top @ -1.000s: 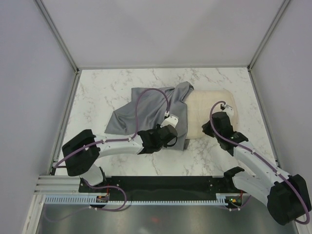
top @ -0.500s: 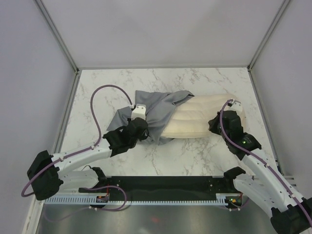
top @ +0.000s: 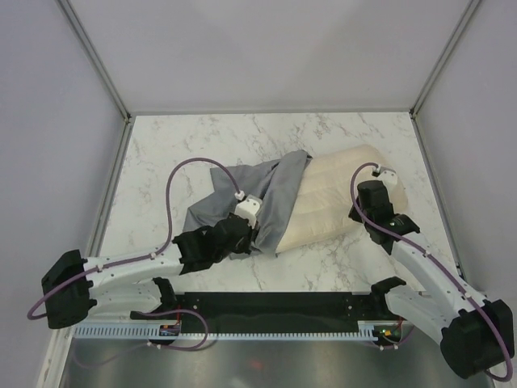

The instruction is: Remove the pillowcase from the pillow

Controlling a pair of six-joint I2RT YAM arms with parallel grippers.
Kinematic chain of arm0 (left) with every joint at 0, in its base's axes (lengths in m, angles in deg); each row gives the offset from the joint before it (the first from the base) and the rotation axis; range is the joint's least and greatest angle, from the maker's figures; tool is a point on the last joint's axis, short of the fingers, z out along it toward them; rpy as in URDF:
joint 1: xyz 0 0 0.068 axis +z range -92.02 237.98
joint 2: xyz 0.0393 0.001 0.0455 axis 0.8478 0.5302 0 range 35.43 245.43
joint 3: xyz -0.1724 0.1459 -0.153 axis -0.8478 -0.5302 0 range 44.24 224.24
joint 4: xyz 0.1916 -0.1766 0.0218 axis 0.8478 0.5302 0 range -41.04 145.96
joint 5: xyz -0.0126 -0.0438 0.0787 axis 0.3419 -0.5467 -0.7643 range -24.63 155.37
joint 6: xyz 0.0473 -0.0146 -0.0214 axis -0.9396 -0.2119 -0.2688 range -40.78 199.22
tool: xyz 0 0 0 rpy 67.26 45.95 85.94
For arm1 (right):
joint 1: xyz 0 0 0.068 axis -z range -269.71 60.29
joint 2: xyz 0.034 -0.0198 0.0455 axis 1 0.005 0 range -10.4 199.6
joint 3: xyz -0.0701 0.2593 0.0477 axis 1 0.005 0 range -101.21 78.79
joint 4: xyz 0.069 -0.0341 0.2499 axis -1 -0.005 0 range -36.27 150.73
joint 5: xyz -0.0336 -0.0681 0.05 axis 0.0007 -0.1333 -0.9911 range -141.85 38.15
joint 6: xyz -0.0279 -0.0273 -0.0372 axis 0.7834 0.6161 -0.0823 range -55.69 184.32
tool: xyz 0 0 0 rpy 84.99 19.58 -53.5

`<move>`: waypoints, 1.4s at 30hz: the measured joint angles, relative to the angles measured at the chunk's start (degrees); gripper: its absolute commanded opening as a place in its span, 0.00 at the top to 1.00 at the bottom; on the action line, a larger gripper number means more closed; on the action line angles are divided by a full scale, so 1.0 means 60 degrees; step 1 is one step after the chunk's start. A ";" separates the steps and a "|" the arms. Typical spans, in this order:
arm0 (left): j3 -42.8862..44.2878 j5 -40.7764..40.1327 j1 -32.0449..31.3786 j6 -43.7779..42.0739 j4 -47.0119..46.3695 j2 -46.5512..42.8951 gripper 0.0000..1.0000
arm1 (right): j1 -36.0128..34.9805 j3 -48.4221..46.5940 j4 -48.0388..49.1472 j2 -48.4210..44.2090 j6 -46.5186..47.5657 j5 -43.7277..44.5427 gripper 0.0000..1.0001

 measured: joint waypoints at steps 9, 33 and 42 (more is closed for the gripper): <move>0.0222 0.1137 -0.1894 -0.0219 -0.2124 0.2881 0.98 | 0.1064 0.0302 0.1486 0.1519 0.0539 -0.0645 1.00; 0.3268 0.1504 -0.3734 -0.0251 -0.3432 0.6346 0.98 | 0.1260 -0.1220 0.0754 0.1242 0.1290 -0.2295 0.03; 0.3774 0.0973 -0.3730 -0.0455 -0.2863 0.6113 0.09 | 0.1260 -0.0102 0.0430 0.0732 0.0940 -0.3388 0.02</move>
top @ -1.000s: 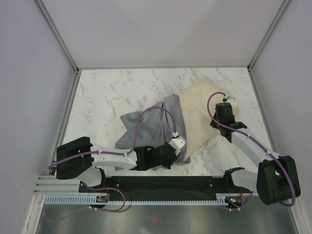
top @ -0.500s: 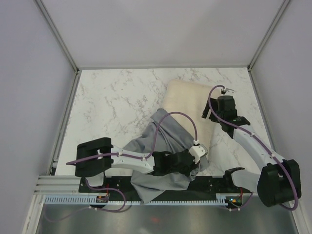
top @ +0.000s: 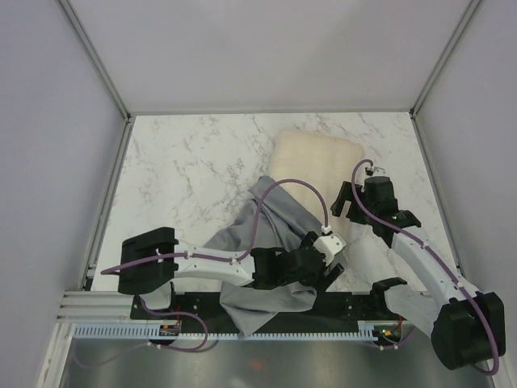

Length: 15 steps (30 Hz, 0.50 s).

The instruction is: Remove the pillowcase from the pillow

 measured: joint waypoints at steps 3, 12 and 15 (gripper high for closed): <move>0.0000 -0.0288 0.0007 0.0004 0.0277 -0.0430 0.00 | 0.0000 0.0401 0.0015 0.0091 -0.0098 -0.0353 0.02; -0.0346 -0.1486 0.0106 0.0007 0.1111 -0.2790 0.00 | 0.0022 0.1045 0.1027 0.0554 -0.0452 -0.1111 0.06; -0.0517 -0.2171 0.0339 0.0197 0.1752 -0.3727 0.00 | 0.0022 0.1231 0.1464 0.0772 -0.0608 -0.1410 0.14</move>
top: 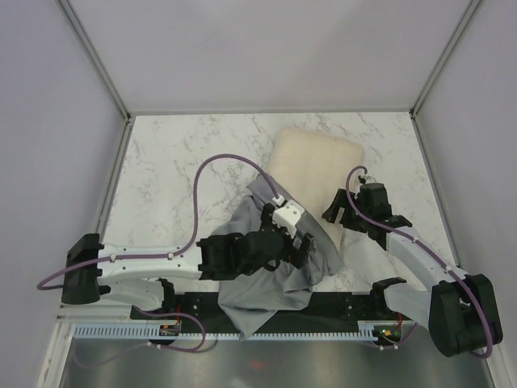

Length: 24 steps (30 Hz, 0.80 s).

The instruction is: Remove the pillowcase from the pillow

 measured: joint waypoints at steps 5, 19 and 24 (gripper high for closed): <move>-0.0678 -0.1086 0.1282 0.1264 0.1435 -0.1290 0.00 | 0.0000 0.0087 0.0466 0.0138 -0.0142 -0.0397 0.48; -0.1923 -0.0918 0.3322 0.3118 0.2776 -0.1195 0.15 | 0.0000 0.0157 0.0794 0.0127 -0.0331 -0.0579 1.00; -0.1934 -0.0484 0.3399 0.3442 0.2415 -0.0492 0.82 | -0.0004 0.0240 0.0838 -0.0098 -0.0339 -0.0586 1.00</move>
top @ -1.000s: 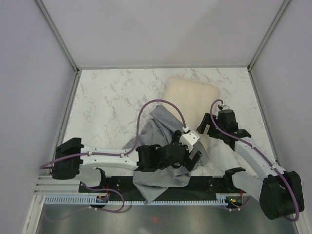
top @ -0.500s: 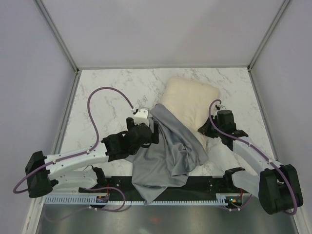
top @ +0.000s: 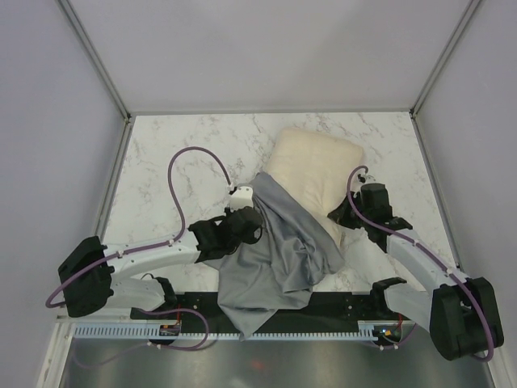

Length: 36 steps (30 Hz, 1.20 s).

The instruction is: Remove the pillowcase from the pillow

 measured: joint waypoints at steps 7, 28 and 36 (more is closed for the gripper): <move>-0.0291 0.0211 0.0229 0.0055 -0.0208 -0.0095 0.98 | -0.0004 0.0095 -0.0036 -0.0299 -0.0146 0.0127 1.00; -0.1366 -0.0153 0.2269 0.0098 0.1803 -0.4324 0.98 | 0.1202 0.0149 -0.0878 -0.1100 -0.0058 0.0601 1.00; -0.1559 -0.0280 0.3497 0.0306 0.2375 -0.5060 0.98 | 0.1639 0.0018 -0.1432 -0.1388 0.0182 0.0535 1.00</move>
